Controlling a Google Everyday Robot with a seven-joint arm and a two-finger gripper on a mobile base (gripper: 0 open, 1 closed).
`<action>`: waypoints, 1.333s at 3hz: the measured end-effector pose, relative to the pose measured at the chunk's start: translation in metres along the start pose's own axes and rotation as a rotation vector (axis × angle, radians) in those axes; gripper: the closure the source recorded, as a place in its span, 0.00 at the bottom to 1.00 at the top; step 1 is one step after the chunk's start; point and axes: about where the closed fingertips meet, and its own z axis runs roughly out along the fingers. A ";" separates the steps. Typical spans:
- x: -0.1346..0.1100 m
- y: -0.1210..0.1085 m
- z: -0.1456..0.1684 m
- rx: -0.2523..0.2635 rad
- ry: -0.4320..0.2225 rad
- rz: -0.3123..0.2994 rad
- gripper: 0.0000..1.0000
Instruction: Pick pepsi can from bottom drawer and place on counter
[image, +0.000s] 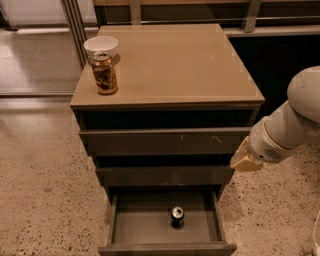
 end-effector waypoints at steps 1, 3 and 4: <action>0.040 0.020 0.077 -0.065 -0.091 0.019 1.00; 0.120 0.011 0.230 -0.100 -0.237 0.093 1.00; 0.129 0.031 0.267 -0.170 -0.254 0.127 1.00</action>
Offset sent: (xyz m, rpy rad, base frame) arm -0.0034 -0.0294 -0.3288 0.4250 -0.0150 -0.0787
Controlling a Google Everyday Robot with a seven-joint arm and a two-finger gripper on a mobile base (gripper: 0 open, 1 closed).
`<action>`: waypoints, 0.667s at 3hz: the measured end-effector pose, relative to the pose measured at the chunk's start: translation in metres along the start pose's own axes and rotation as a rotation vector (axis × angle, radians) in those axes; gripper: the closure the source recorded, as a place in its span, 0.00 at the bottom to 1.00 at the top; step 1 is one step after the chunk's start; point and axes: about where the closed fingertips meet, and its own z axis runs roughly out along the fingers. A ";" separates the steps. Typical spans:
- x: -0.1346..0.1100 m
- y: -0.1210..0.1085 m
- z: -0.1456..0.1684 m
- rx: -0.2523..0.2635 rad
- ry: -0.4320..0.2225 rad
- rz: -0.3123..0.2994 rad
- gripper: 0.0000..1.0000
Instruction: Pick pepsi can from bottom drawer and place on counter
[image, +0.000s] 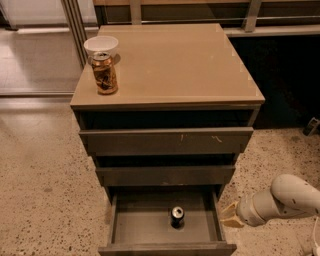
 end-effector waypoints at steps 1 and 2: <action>0.003 -0.001 0.004 -0.006 -0.007 -0.002 1.00; 0.022 -0.026 0.028 0.022 -0.034 -0.092 1.00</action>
Offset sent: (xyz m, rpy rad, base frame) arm 0.0348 -0.0200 -0.1248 0.0404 -0.2429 0.2506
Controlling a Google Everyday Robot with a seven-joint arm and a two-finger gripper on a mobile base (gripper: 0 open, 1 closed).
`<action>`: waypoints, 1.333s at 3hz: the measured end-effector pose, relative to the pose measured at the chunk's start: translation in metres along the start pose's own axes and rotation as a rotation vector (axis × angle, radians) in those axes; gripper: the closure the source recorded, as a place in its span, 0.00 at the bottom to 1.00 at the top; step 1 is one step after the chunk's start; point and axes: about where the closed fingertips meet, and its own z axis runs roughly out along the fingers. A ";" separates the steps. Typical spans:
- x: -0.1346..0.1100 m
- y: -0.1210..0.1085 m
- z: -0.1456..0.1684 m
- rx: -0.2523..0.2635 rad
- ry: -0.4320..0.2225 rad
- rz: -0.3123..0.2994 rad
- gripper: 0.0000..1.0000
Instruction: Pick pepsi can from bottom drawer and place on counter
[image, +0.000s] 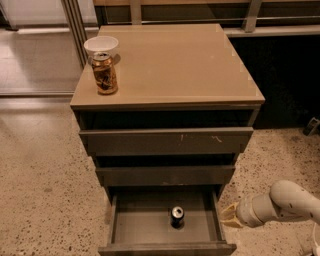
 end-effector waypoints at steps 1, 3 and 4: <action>0.024 -0.020 0.049 -0.057 -0.074 -0.115 1.00; 0.081 -0.035 0.171 -0.276 -0.208 -0.197 1.00; 0.080 -0.035 0.170 -0.275 -0.208 -0.199 1.00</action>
Offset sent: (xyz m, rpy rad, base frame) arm 0.0940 -0.0021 -0.1944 0.2522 -0.0962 0.3346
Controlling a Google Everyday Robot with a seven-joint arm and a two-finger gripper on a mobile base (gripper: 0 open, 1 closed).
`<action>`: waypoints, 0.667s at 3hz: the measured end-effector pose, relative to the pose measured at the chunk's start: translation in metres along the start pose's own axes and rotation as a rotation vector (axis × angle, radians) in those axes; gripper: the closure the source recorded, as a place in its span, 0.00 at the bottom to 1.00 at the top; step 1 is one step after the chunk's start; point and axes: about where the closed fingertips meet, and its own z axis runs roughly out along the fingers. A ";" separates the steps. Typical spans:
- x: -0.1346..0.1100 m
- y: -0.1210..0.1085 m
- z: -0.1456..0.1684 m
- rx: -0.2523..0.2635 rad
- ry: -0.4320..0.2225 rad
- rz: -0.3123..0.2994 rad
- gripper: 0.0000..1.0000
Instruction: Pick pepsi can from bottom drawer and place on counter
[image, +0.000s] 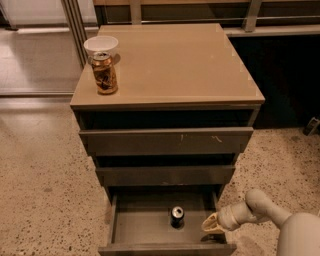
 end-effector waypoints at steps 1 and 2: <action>0.006 -0.004 0.006 0.019 0.032 -0.071 1.00; 0.004 -0.014 0.009 0.068 0.067 -0.173 0.81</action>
Offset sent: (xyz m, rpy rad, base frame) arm 0.0299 0.0045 -0.0081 -0.1040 -0.3235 0.0956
